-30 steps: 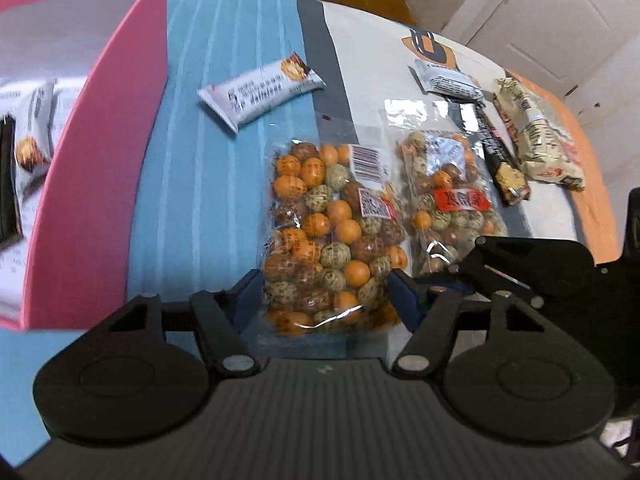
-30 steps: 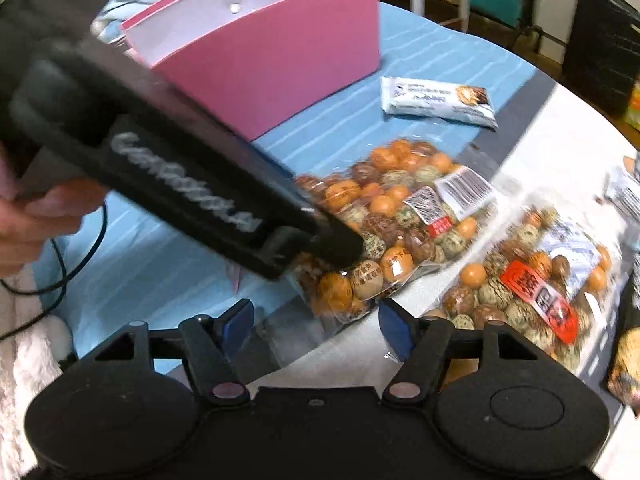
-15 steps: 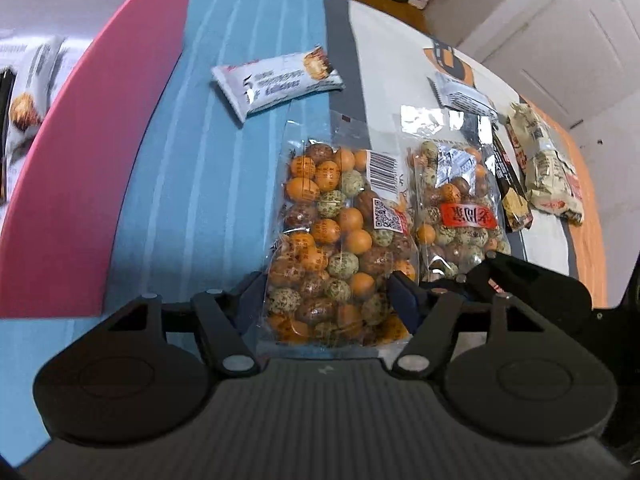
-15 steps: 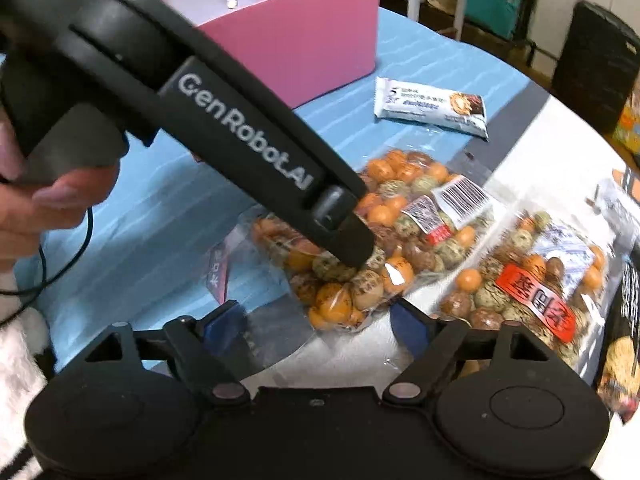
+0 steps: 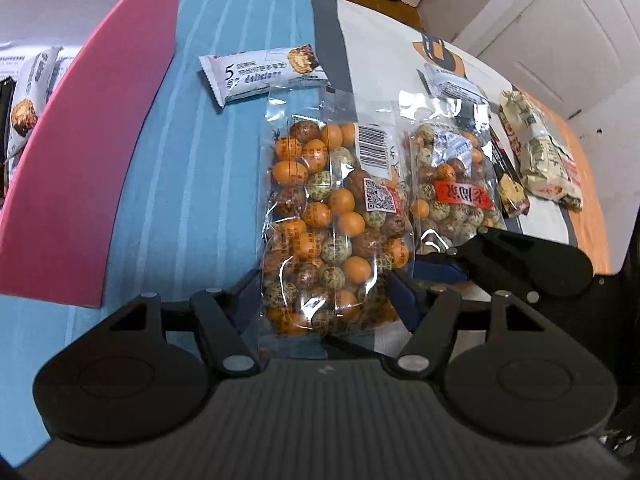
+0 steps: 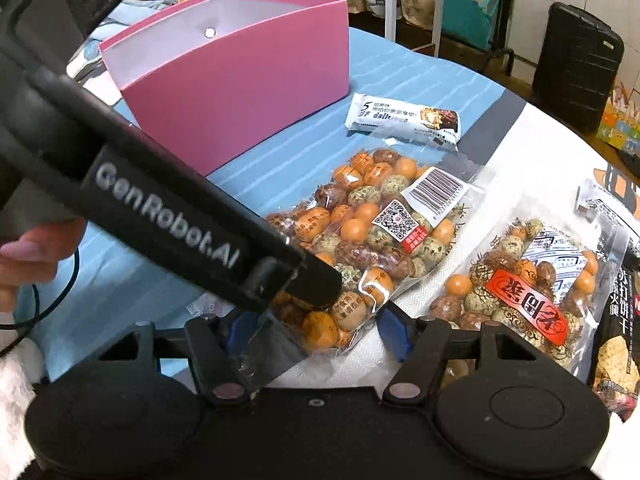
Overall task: Organize snacks
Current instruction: 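Lift the nut bag with the left tool and carry it toward the pink box, then lower the nut bag into the pink box and open the left tool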
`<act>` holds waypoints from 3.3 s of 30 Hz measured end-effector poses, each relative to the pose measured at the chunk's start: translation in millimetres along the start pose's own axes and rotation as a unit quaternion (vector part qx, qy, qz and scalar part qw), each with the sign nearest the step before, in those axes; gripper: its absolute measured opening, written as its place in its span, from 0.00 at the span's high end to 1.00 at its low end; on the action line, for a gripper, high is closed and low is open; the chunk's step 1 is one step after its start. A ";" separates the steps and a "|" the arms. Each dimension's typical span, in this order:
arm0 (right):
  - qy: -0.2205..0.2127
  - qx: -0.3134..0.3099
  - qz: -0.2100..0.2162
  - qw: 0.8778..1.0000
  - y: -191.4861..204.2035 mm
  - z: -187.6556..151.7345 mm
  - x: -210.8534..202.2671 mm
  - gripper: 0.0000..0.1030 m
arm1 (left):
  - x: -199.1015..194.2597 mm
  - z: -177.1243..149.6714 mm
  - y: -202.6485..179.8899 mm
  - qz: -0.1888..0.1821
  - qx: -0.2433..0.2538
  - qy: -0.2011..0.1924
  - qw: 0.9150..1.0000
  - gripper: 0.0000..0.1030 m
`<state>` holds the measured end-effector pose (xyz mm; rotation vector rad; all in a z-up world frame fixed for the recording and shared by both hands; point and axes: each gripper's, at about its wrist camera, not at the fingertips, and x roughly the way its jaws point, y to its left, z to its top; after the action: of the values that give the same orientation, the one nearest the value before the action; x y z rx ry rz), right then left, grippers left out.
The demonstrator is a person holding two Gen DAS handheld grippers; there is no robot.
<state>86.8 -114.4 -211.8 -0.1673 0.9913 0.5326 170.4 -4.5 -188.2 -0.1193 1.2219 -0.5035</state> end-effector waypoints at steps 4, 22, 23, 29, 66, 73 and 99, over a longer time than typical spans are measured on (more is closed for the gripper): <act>0.023 0.022 0.006 0.999 -3.6 5.4 0.3 0.32 | -3.0 -3.2 -3.9 -0.002 0.009 0.002 1.000 0.36; 0.062 0.025 0.044 0.997 23.2 -0.6 -31.7 0.33 | -48.7 -31.2 -27.1 0.017 0.013 0.046 0.999 0.36; 0.063 0.025 0.045 0.997 25.7 -2.0 -32.1 0.33 | -50.4 -34.9 -28.1 0.020 0.015 0.046 0.999 0.36; 0.059 0.022 0.048 0.997 41.0 -8.8 -39.8 0.33 | -67.4 -54.4 -31.6 0.027 0.020 0.037 0.999 0.36; -0.081 -0.102 0.084 0.988 129.4 178.7 -58.8 0.33 | -253.6 31.0 92.6 0.090 -0.006 -0.106 0.990 0.35; -0.078 -0.084 0.112 0.987 119.3 228.2 8.0 0.33 | -226.9 76.4 163.1 0.103 -0.025 -0.107 0.989 0.35; 0.056 0.003 0.095 0.994 115.2 254.0 131.2 0.33 | -134.2 95.6 234.1 0.165 -0.070 -0.064 0.982 0.33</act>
<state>276.7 124.6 -170.0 -0.0989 1.1255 0.7012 296.6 243.4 -120.8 -0.0650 1.1232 -0.1187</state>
